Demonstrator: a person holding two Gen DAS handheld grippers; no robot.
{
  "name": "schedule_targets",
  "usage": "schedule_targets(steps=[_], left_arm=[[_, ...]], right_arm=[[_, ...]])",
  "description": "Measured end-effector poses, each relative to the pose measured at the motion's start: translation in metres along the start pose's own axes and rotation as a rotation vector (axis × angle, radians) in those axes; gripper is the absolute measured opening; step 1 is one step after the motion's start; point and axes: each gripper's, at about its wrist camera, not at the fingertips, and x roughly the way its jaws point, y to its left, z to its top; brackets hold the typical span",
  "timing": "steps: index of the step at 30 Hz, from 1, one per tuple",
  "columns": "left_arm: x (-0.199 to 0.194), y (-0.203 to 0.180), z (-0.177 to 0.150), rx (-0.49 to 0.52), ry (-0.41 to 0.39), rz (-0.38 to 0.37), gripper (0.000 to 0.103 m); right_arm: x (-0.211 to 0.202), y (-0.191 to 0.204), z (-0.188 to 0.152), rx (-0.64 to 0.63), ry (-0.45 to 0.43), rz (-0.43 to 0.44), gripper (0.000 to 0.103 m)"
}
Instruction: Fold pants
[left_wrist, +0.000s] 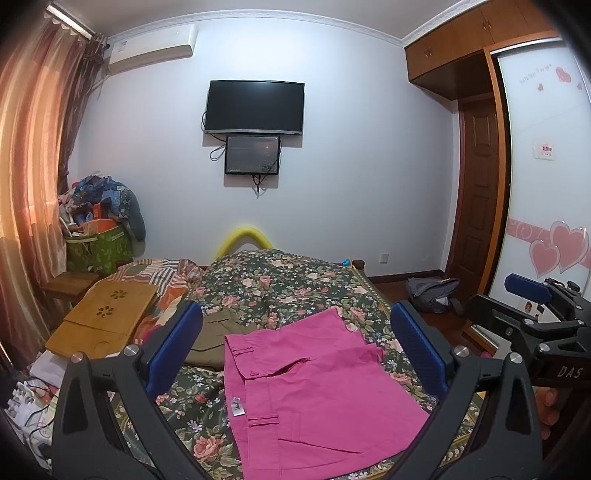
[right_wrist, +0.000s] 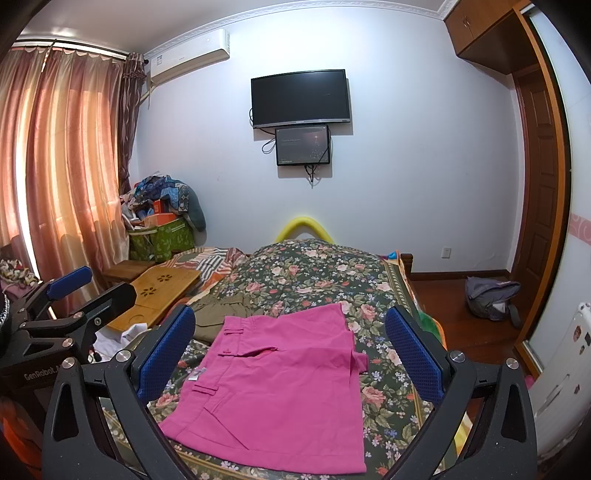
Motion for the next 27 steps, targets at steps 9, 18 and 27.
schedule_targets(steps=[9,18,27], left_arm=[[-0.0003,-0.0001,-0.0009,0.004,0.002,0.001,0.103],[-0.0009,-0.0005,-0.0015,0.01,0.0,0.004,0.103],[-0.0014,-0.0001,-0.0019,0.009,0.005,0.001,0.103]], right_arm=[[0.0,0.0003,-0.0002,-0.001,-0.001,-0.001,0.102],[0.0,0.0006,0.0,-0.001,0.0,0.0,0.103],[-0.0016,0.0012,0.0013,0.0,0.0,0.0,0.102]])
